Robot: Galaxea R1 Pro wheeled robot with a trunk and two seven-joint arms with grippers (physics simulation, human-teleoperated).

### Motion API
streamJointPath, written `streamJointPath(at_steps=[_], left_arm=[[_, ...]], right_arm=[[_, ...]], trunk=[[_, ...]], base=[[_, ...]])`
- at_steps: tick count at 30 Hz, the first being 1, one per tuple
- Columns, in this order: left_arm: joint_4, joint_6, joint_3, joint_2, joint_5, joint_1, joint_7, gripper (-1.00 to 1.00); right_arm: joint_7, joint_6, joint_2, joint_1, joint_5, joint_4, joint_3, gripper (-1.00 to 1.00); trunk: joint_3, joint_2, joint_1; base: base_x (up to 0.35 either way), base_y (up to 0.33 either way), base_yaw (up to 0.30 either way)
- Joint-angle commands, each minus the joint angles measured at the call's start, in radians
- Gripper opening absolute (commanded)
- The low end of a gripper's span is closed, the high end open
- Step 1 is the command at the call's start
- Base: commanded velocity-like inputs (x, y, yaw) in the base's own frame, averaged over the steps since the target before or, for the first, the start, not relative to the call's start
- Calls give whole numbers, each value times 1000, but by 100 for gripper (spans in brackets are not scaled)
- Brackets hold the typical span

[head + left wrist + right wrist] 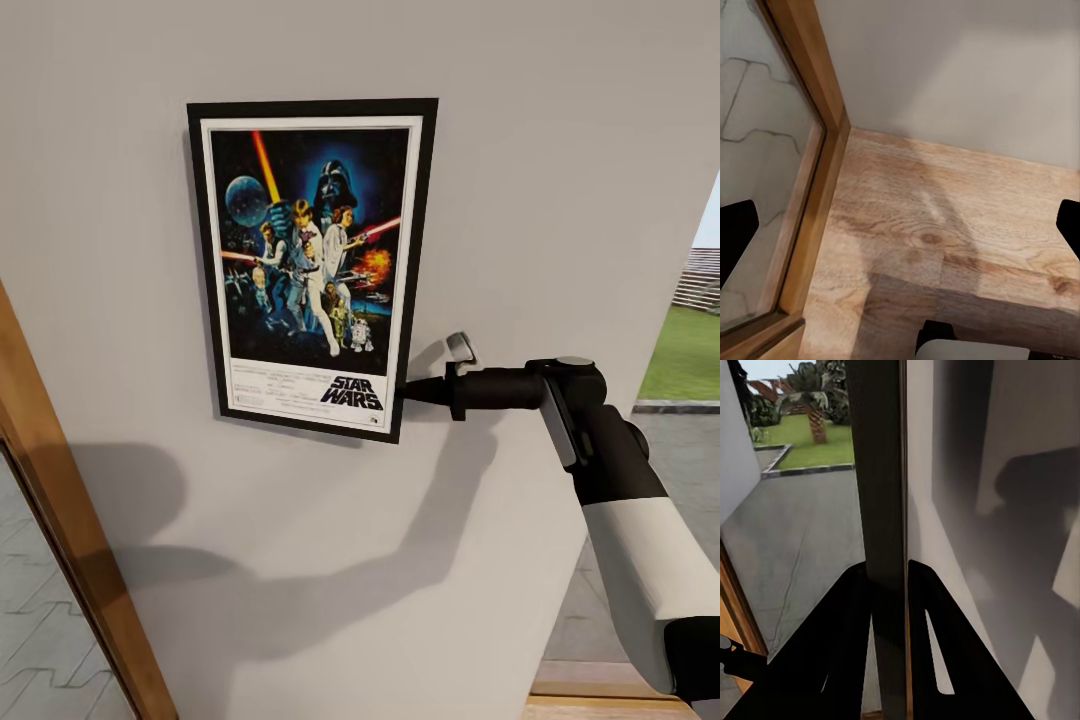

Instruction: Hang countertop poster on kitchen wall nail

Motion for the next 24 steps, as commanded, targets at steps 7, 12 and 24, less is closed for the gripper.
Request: streamJointPath(at_steps=[7, 12, 24], left_arm=[[-1, -1, 4, -1, 0, 0, -7, 100], [-1, -2, 4, -1, 0, 0, -7, 100], [-1, -1, 4, -1, 0, 0, -7, 100]], right_arm=[[-1, 11, -1, 0, -7, 0, 2, -100], [-1, 11, -1, 0, -6, 0, 2, -100], [-2, 11, -1, 0, -6, 0, 2, -100]], trunk=[[0, -1, 0], [0, -1, 0], [0, -1, 0]], base=[[0, 0, 0], [0, 0, 0], [0, 0, 0]])
